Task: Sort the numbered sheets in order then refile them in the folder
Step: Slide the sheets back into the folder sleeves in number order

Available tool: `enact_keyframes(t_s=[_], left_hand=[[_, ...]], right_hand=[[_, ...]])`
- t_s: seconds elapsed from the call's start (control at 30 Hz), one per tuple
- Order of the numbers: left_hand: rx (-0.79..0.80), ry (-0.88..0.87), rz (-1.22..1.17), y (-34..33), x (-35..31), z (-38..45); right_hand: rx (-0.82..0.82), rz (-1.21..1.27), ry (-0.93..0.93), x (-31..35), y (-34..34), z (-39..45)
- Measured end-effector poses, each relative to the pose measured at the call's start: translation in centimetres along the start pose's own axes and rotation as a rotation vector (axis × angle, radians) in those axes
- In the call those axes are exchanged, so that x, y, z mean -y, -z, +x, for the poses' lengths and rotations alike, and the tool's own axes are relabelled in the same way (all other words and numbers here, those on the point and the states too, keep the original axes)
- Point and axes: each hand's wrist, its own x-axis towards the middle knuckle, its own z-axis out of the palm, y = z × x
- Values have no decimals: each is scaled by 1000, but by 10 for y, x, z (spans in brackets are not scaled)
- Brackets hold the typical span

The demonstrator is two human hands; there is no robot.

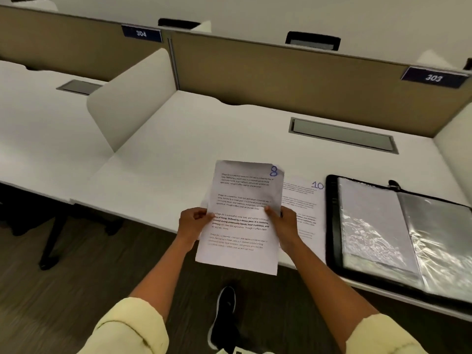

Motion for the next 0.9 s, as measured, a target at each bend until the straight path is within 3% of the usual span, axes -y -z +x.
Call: enact_keyframes(t_s=[0.53,0.9], left_hand=[[335,-25,50,-156,27,-97],[335,-4,46,-309,28,-137]], right_hand=[[-166,200,-119,-39,176,-133],[-330,407,-191,-75,322,-173]])
